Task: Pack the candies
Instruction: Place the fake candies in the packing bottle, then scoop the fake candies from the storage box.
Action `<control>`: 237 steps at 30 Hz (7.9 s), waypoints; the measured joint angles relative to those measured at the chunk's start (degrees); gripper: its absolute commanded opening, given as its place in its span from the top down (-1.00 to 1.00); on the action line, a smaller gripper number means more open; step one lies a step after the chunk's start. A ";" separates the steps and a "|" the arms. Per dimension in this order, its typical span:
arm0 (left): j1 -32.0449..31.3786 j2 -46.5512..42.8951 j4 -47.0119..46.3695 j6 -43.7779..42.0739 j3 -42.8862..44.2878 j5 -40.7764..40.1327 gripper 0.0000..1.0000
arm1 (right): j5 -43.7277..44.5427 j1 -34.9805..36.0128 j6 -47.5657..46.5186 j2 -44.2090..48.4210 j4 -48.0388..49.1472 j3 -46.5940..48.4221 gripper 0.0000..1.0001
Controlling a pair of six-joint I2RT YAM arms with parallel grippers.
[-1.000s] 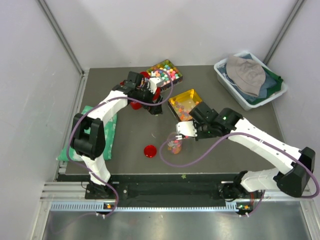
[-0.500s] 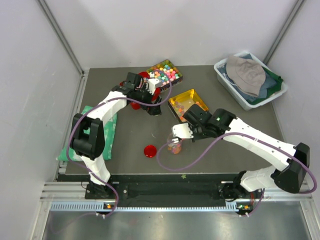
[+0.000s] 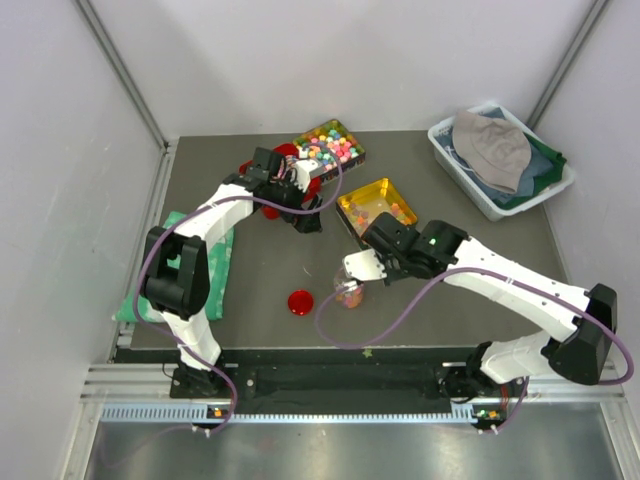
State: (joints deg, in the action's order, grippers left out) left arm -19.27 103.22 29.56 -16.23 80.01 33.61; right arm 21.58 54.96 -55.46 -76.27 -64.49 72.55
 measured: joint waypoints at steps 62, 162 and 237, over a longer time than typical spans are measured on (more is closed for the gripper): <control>0.74 0.00 0.04 -0.24 0.00 0.04 -0.98 | 8.87 4.92 -5.22 -3.15 -0.11 1.51 1.00; -2.01 24.04 -9.86 12.44 27.10 -0.57 -0.98 | -12.22 -24.68 12.09 0.50 20.20 1.75 1.00; -13.49 31.50 -10.54 1.03 32.39 -17.57 1.00 | 8.87 -24.65 -17.40 -3.41 15.67 12.52 1.00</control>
State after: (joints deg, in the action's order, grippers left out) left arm -32.75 134.72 19.03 -15.20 112.40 16.03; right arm 30.46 30.30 -72.86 -79.68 -48.82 85.08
